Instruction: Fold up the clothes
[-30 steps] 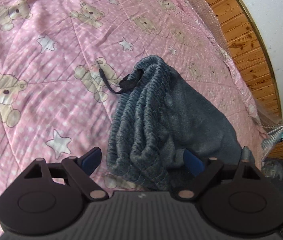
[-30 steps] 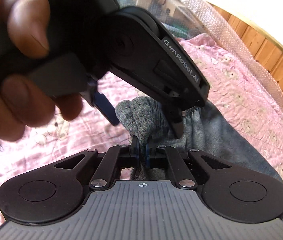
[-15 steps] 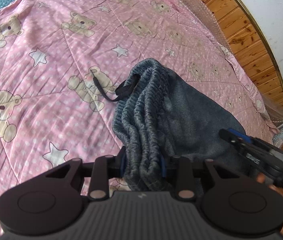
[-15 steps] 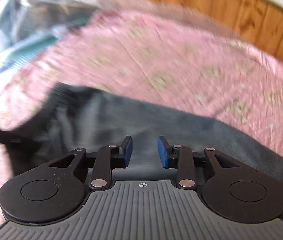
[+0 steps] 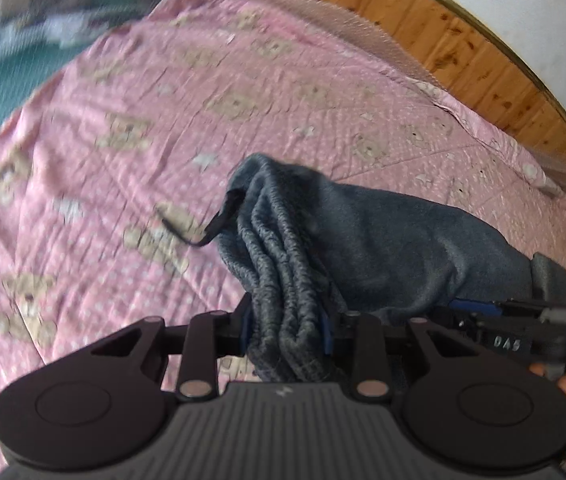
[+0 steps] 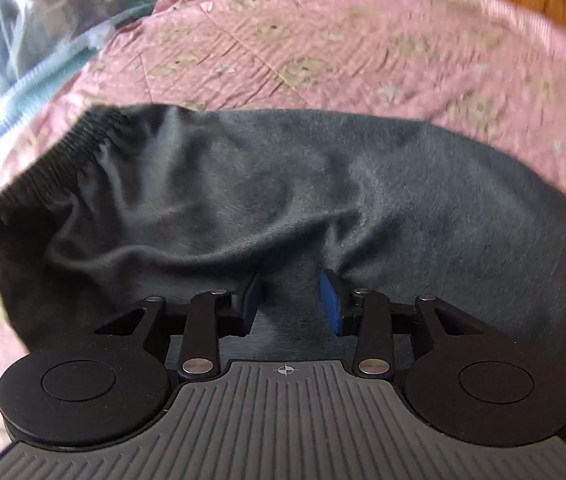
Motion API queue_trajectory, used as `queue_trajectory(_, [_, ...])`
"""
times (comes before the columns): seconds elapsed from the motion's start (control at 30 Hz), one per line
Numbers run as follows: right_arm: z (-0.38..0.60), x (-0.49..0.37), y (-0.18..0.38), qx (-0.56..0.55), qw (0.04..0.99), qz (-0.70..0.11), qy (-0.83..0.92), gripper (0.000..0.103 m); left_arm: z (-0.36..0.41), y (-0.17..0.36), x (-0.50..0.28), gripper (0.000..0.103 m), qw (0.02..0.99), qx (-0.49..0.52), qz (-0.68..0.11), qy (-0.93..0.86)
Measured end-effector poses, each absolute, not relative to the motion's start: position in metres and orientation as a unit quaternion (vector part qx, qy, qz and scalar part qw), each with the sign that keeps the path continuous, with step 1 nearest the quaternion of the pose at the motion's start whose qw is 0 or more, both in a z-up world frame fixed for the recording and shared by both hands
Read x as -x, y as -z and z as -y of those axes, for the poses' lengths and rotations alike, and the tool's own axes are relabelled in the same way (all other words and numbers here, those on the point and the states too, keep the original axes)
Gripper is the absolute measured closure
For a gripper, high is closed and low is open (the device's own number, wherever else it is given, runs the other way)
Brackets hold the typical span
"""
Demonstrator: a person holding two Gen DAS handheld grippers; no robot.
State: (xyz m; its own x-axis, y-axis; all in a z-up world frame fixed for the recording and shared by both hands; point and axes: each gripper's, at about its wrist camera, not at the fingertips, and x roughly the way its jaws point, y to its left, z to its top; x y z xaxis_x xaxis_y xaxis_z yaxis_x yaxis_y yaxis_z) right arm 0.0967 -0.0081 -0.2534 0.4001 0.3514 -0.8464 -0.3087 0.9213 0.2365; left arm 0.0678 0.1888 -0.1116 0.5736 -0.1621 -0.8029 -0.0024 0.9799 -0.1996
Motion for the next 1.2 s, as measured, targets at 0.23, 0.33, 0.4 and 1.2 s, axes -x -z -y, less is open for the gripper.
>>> queue_trajectory(0.23, [0.129,-0.143,0.208,-0.335,0.775,-0.484,-0.231,0.028,-0.014,0.078,-0.058,0.073,0.904,-0.172,-0.347,0.182])
queue_trajectory(0.33, [0.177,-0.157,0.225,-0.415,0.736,-0.485,-0.224,0.020,0.051,0.103,-0.047,0.073,0.878,-0.251,-0.335,0.231])
queue_trajectory(0.4, [0.197,-0.163,0.239,-0.438,0.719,-0.493,-0.220,0.017,0.073,0.120,-0.042,0.073,0.866,-0.275,-0.340,0.243])
queue_trajectory(1.2, [0.224,-0.163,0.199,-0.138,0.805,-0.541,-0.199,0.058,-0.043,0.101,-0.023,0.054,0.882,0.019,-0.452,0.132])
